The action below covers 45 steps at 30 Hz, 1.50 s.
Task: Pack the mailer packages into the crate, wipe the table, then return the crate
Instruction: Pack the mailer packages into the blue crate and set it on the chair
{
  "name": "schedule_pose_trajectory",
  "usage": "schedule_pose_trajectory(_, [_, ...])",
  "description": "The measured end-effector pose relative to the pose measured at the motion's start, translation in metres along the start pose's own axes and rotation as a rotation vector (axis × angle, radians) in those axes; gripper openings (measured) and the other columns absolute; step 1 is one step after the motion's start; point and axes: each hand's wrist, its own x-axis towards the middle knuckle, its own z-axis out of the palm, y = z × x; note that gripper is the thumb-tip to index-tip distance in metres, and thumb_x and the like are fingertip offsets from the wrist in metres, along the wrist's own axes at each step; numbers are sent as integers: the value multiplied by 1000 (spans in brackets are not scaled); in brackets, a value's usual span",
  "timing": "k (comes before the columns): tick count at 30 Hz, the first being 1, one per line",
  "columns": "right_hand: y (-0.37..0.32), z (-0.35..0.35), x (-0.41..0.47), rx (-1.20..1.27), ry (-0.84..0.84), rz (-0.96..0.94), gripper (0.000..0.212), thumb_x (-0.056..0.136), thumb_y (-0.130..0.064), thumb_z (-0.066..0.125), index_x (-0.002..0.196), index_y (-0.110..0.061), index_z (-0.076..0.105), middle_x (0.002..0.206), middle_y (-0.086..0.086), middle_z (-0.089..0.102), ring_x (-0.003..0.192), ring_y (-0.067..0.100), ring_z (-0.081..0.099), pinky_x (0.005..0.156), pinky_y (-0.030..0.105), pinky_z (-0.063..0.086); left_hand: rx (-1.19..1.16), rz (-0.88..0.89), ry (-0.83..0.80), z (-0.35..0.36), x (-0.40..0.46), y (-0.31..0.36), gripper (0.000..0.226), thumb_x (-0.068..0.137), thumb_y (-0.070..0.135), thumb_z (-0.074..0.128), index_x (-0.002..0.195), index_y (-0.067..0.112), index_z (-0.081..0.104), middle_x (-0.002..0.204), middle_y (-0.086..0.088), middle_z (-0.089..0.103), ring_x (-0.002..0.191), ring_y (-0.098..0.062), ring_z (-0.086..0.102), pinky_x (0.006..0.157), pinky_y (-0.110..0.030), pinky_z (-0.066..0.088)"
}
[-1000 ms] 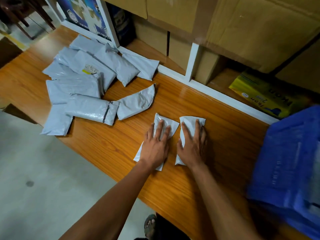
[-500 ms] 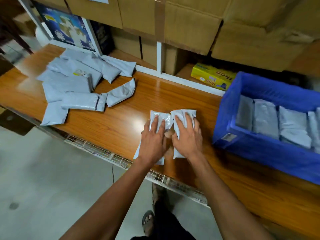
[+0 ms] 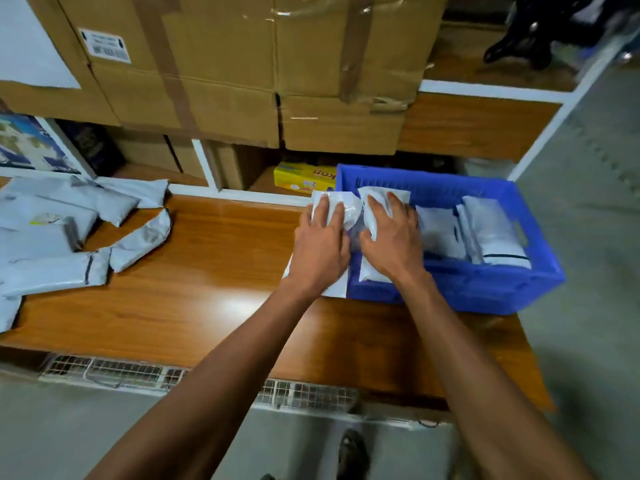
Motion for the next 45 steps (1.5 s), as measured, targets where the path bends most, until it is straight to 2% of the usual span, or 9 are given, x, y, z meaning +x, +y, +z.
schedule_pose_trajectory(5, [63, 5, 57, 16, -117, 69, 68, 102, -44, 53, 165, -35, 27, 175, 4, 15, 157, 40, 16, 124, 57, 28, 52, -39, -118, 49, 72, 36, 65, 108, 45, 36, 166, 18, 27, 174, -15, 20, 158, -45, 19, 124, -59, 32])
schedule_pose_trajectory(10, [99, 37, 108, 46, -148, 58, 66, 102, -42, 53, 163, -34, 29, 174, 7, 16, 153, 43, 20, 118, 56, 33, 149, -58, -205, 110, 139, 31, 88, 90, 55, 9, 163, 12, 31, 171, -22, 25, 156, -48, 24, 123, -60, 28])
schedule_pose_trajectory(14, [110, 69, 130, 26, -211, 44, 70, 99, -44, 54, 163, -34, 27, 173, 9, 15, 153, 47, 17, 120, 58, 32, 192, -136, -288, 135, 160, 33, 73, 106, 48, 36, 168, 13, 21, 175, -18, 14, 159, -49, 12, 127, -61, 21])
schedule_pose_trajectory(19, [121, 106, 133, 8, -315, 73, 66, 105, -56, 37, 165, -38, 16, 177, 11, 0, 159, 47, -2, 128, 62, 9, 146, -202, -377, 167, 167, 20, 77, 110, 51, 31, 170, 10, 4, 176, -23, -3, 162, -43, -7, 130, -58, 1])
schedule_pose_trajectory(26, [115, 108, 138, 15, -394, 34, 66, 110, -53, 25, 170, -31, 5, 177, 9, -14, 161, 38, -14, 128, 56, -10, 161, -94, -546, 174, 166, 17, 84, 109, 47, 38, 169, 11, -9, 175, -15, -19, 160, -40, -21, 131, -59, 0])
schedule_pose_trajectory(30, [120, 108, 139, 40, -442, 43, 63, 111, -49, 26, 169, -30, 10, 177, 9, -10, 161, 39, -12, 129, 58, -5, 158, -159, -596, 186, 176, -2, 99, 93, 70, 8, 169, 9, -6, 176, -16, -14, 159, -43, -22, 129, -65, 4])
schedule_pose_trajectory(35, [105, 78, 128, 56, -313, 26, 61, 112, -40, 34, 168, -26, 17, 177, 11, 6, 162, 36, 4, 130, 52, 5, 50, -123, -451, 139, 160, 24, 87, 108, 36, 51, 167, 0, -1, 175, -25, -5, 163, -41, -7, 133, -48, 2])
schedule_pose_trajectory(40, [55, 53, 105, 175, -121, -125, 55, 105, -24, 54, 158, -19, 39, 159, 8, 41, 138, 35, 44, 107, 48, 46, -115, -101, -116, 72, 102, 4, 63, 106, 27, 56, 162, 12, 34, 163, -16, 39, 144, -34, 44, 115, -44, 45])
schedule_pose_trajectory(45, [-23, 56, 84, 282, -14, -285, 32, 104, -23, 56, 135, -17, 59, 132, 6, 59, 117, 28, 57, 90, 41, 52, -149, -189, 2, 35, 46, -77, 48, 106, 36, 53, 149, 16, 53, 144, -8, 56, 131, -27, 56, 107, -43, 50])
